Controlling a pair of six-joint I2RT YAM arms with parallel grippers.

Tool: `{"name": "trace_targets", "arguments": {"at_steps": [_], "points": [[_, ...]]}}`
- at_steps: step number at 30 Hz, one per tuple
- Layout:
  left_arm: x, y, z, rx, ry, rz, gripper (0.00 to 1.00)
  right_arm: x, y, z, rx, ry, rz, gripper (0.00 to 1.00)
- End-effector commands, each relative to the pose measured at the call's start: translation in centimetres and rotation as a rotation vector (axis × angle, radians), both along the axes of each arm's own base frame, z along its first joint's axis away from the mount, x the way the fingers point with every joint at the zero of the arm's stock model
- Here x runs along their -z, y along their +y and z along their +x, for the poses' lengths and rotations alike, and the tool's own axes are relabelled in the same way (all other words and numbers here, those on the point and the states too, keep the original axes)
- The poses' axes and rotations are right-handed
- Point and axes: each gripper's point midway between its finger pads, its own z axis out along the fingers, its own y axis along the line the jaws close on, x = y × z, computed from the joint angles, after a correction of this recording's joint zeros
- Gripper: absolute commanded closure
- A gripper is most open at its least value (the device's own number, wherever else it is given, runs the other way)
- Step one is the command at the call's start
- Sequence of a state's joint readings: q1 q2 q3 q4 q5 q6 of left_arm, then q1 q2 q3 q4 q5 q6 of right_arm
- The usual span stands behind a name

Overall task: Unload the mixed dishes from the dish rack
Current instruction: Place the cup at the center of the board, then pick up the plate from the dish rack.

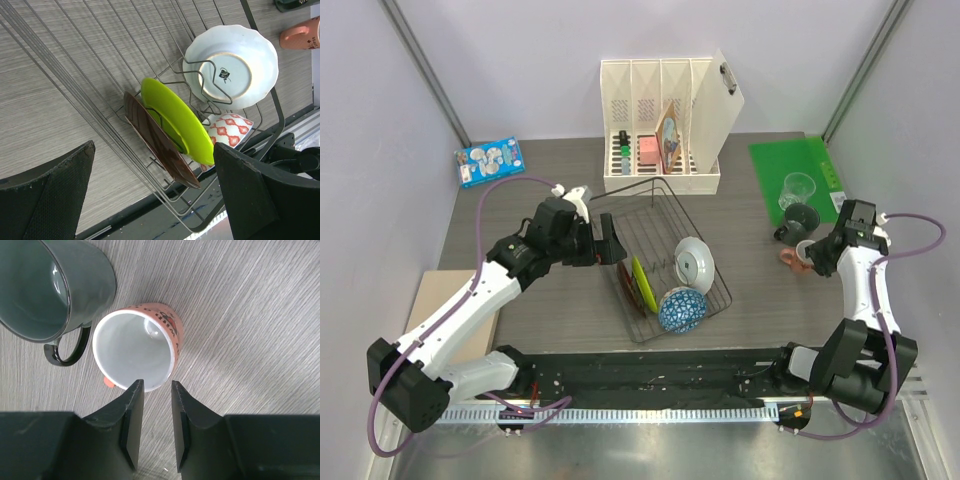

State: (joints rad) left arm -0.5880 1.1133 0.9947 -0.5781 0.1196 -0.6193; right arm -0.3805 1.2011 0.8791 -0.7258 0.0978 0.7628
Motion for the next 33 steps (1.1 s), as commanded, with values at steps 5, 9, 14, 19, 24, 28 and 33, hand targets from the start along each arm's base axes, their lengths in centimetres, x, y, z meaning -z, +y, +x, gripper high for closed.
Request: {"name": "trace_targets", "arguments": {"at_steps": [5,9,14,19,24,28,33], "points": [[-0.5,0.2,0.4,-0.013,-0.032,0.017,0.0,-6.2,1.9,1.6,-0.048,-0.199,0.018,0.67],[-0.3,0.8,0.7,-0.038,-0.031,0.046,0.0,-9.7,4.5,2.8,-0.12,-0.324,0.053,0.67],[0.1,1.2,1.0,-0.033,-0.033,0.094,0.0,-15.8,9.5,5.1,-0.341,-0.587,0.096,0.66],[0.6,1.5,1.2,-0.042,-0.006,0.132,0.0,-20.0,15.1,5.6,-0.556,-0.82,0.109,0.59],[-0.1,1.1,1.8,-0.069,-0.012,0.096,0.0,-22.1,21.8,4.7,-0.856,-0.957,0.056,0.49],[-1.2,0.0,2.3,-0.084,-0.035,0.005,0.0,-19.9,25.4,4.2,-0.972,-0.833,-0.081,0.47],[-1.8,0.8,4.0,-0.237,-0.082,-0.046,0.0,-17.0,25.3,4.1,-0.938,-0.763,-0.266,0.36]]}}
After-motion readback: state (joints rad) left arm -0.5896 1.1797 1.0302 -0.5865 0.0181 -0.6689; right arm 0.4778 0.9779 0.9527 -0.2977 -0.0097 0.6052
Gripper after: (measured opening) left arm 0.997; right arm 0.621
